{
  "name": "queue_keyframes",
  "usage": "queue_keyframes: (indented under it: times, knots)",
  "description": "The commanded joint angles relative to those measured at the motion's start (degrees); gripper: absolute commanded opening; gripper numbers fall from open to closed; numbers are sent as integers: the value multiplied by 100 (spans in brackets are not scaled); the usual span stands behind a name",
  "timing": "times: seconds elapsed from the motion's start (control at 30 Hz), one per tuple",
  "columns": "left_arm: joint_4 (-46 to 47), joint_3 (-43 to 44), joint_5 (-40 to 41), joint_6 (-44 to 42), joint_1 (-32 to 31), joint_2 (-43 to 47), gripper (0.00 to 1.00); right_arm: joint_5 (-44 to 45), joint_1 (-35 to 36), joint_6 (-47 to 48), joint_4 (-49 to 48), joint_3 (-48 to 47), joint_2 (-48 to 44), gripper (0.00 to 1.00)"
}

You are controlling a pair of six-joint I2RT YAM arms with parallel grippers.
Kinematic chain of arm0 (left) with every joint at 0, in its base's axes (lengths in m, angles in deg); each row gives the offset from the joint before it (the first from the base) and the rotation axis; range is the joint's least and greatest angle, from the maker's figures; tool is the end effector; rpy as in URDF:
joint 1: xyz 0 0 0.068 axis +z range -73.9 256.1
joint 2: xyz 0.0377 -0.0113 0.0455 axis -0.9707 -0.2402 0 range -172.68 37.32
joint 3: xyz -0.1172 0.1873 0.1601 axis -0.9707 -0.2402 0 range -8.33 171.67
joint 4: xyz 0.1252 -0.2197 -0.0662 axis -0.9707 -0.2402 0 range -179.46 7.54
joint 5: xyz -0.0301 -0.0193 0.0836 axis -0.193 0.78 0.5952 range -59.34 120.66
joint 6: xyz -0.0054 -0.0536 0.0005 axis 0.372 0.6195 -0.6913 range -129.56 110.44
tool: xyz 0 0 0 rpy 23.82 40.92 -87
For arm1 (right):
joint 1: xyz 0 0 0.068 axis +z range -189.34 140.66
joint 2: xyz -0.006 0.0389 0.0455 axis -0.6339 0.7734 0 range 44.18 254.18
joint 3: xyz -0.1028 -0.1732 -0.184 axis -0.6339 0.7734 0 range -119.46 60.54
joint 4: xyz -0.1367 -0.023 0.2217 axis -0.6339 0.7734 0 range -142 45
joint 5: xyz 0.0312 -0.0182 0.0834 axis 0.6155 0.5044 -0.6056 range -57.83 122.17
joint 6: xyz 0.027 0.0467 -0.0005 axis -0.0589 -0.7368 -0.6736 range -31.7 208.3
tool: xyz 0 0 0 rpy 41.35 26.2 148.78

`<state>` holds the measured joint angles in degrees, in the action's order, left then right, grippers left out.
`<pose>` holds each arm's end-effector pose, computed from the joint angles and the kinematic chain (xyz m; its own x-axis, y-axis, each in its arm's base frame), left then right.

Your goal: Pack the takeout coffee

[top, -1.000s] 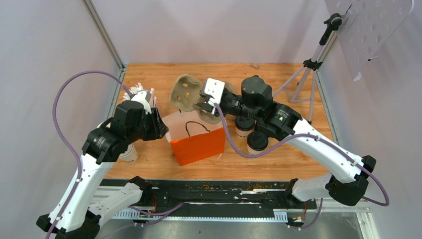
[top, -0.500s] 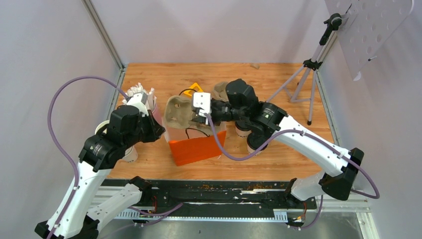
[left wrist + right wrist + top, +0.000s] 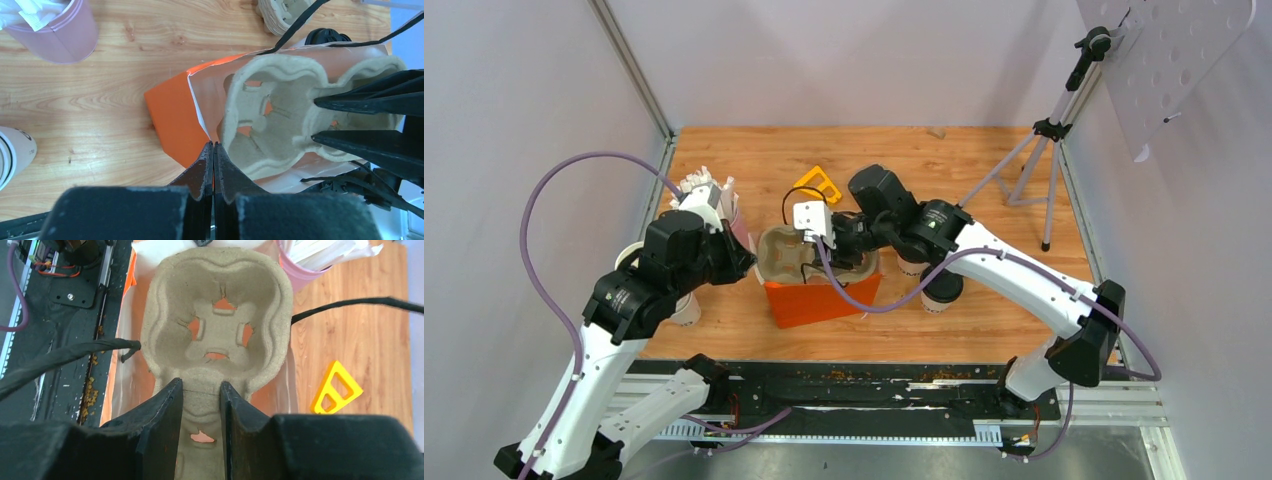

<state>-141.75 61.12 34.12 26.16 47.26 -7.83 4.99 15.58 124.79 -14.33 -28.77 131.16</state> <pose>0.1080 -0.0570 0.3935 -0.6636 -0.2998 -0.6854 0.0625 0.8907 -0.4502 0.1789 0.2833 0.3859 0.2931 -0.5031 -0.8130 -0.9551 -0.1156 -0.2728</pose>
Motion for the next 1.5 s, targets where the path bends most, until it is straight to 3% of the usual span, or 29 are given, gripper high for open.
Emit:
queue_keyframes:
  times: [0.0,0.57,0.77,0.97,1.13,1.27,1.43,1.47]
  knots:
    - [190,37,-62,-106,10,5,0,-193,-27,159,325,-296,171,32]
    - [68,74,-288,-403,10,-188,2,-133,-25,116,-108,-165,978,33]
    - [-84,170,-294,-571,10,-282,4,-38,-34,209,-287,118,1159,42]
    - [-284,443,-204,-571,10,-381,9,86,-42,106,-142,-261,1152,58]
    - [-450,611,11,-655,10,-380,22,315,-42,-171,-44,-427,918,63]
    - [-518,906,86,-714,10,-397,39,432,-42,-388,57,-558,670,64]
    - [-618,1331,180,-920,10,-389,73,500,-66,-779,-67,-656,207,72]
    - [-607,1363,210,-958,10,-357,85,567,-68,-851,-190,-622,102,75]
